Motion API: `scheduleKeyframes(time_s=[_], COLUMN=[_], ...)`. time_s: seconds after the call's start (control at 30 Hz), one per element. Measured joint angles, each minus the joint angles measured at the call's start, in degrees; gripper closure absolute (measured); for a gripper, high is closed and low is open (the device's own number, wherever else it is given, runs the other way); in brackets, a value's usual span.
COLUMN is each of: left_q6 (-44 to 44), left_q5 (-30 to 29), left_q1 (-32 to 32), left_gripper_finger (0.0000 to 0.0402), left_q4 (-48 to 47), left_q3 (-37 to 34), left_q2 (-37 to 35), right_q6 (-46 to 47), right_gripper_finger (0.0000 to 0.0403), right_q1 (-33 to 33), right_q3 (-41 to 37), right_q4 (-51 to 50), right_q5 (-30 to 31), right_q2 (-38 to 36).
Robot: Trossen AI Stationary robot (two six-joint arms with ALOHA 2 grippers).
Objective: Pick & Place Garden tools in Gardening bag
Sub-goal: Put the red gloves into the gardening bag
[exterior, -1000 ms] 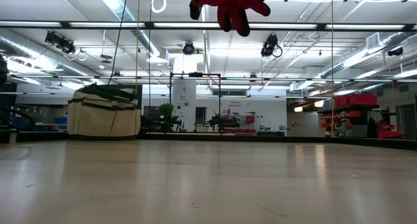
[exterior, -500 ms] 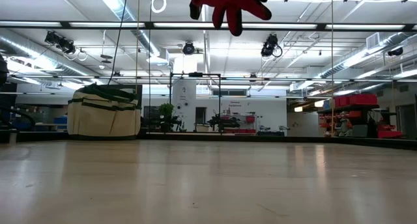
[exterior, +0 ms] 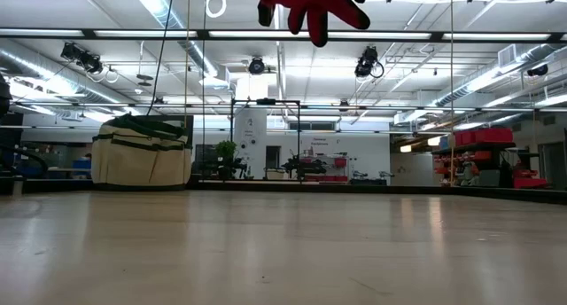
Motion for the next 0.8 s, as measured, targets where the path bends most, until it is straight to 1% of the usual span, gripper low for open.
scheduleKeyframes(time_s=[0.27,0.4,0.6,0.8], left_q6=[0.5,0.5,0.5,0.5], left_q5=[0.0,-0.7,-0.9,-0.9], left_q1=[0.0,0.0,0.0,0.0], left_gripper_finger=[0.0362,0.0369,0.0369,0.0370], left_q4=[0.0,0.0,-0.3,-0.3], left_q3=[0.0,0.0,0.0,0.0], left_q2=[0.0,0.0,0.0,0.0], right_q6=[0.0,0.0,0.0,0.1], right_gripper_finger=[0.0401,0.0391,0.0352,0.0295], right_q1=[0.0,0.0,0.0,0.0], right_q3=[0.0,0.0,0.0,0.0], right_q4=[0.0,0.0,0.3,2.1], right_q5=[0.0,0.0,0.0,0.0], right_q2=[0.0,0.0,0.0,0.0])
